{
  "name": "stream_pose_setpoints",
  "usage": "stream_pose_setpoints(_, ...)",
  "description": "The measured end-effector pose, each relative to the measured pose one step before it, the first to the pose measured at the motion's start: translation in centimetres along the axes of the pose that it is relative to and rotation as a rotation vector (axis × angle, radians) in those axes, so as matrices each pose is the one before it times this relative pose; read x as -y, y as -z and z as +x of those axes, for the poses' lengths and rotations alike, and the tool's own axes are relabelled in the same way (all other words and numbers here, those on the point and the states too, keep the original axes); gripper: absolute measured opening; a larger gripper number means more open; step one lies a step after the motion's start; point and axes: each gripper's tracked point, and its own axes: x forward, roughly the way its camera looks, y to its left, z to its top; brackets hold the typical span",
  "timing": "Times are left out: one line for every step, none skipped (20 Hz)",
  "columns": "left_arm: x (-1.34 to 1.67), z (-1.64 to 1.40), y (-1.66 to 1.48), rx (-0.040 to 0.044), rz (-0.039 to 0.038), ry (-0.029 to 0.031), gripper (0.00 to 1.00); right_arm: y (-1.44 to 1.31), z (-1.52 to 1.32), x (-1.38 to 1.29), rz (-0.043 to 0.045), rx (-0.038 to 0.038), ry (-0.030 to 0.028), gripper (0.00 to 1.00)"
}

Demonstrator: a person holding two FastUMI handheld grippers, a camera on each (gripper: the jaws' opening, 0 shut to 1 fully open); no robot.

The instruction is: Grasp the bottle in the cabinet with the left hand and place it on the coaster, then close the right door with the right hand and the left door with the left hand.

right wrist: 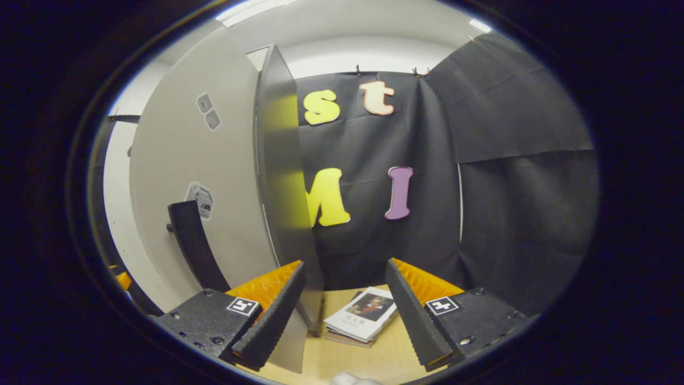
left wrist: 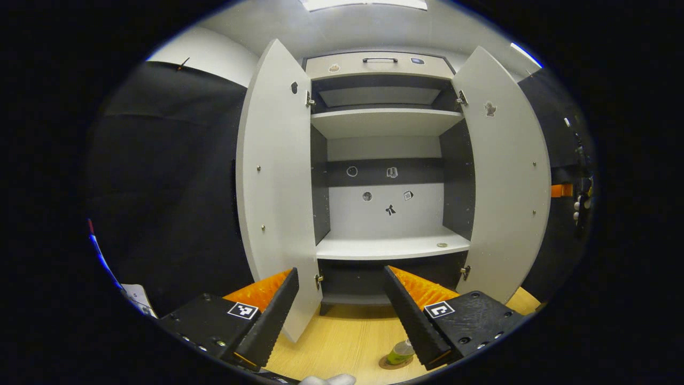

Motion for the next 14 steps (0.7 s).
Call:
stream_pose_setpoints(0.134, -0.153, -0.282, 0.00506, -0.00116, -0.00855, 0.97, -0.076, 0.262, -0.737, -0.00256, -0.00812, -0.02897, 0.99)
stream_pose_setpoints(0.144, -0.105, -0.015, 0.00067, -0.00504, -0.00324, 0.95, 0.1, 0.443, -0.767, -0.00275, -0.00247, -0.02442, 0.99)
stream_pose_setpoints(0.174, -0.039, 0.014, -0.00085, -0.0044, 0.00404, 0.96, -0.178, 0.199, -0.952, -0.00494, -0.00101, -0.02664, 0.99)
stream_pose_setpoints(0.131, -0.04, 0.084, -0.00219, -0.00047, 0.00519, 0.96, -0.058, -0.168, -1.178, -0.00475, 0.00385, -0.02585, 0.99)
stream_pose_setpoints(-0.125, -0.098, 0.097, 0.0015, 0.00197, 0.00192, 0.96, -0.239, -0.17, -1.275, -0.00183, 0.01133, -0.02436, 0.99)
stream_pose_setpoints(-0.207, 0.124, -0.045, 0.00588, 0.0031, -0.00063, 0.96, -0.108, -0.156, -0.084, -0.00922, 0.00327, 0.02564, 0.99)
stream_pose_setpoints(-0.207, 0.047, 0.094, 0.0013, 0.00099, 0.00583, 0.96, -0.345, -0.33, -0.187, -0.01781, 0.00816, 0.01197, 0.92)
stream_pose_setpoints(-0.256, -0.039, 0.215, -0.00325, 0.00027, 0.01174, 0.96, -0.072, 0.088, -0.24, -0.01616, 0.00499, 0.01585, 0.94)
stream_pose_setpoints(-0.465, -0.025, 0.22, -0.00036, -0.00103, 0.00921, 0.96, -0.002, 0.015, -0.169, -0.00574, 0.007, 0.01743, 0.94)
stream_pose_setpoints(-0.468, 0.112, 0.14, -0.00133, -0.00041, 0.01384, 0.96, 0.024, -0.205, -0.377, -0.00117, 0.00017, 0.0132, 0.94)
stream_pose_setpoints(-0.607, 0.204, 0.088, -0.00244, 0.00157, 0.00775, 0.96, 0.21, -0.064, -0.582, 0.00318, -0.00367, 0.00648, 0.94)
stream_pose_setpoints(-0.491, 0.148, 0.163, -0.00302, 0.001, 0.0096, 0.96, 0.233, -0.069, -0.821, 0.00214, -0.00862, -0.00096, 0.94)
stream_pose_setpoints(-0.409, 0.154, -0.004, 0.00106, 0.00131, 0.01188, 0.96, 0.167, 0.065, -1.213, 0.00107, -0.00937, -0.00909, 0.94)
stream_pose_setpoints(-0.414, 0.103, 0.031, 0.00192, 0.00395, 0.00906, 0.96, 0.253, 0.041, -1.246, -0.00088, -0.01449, -0.00462, 0.94)
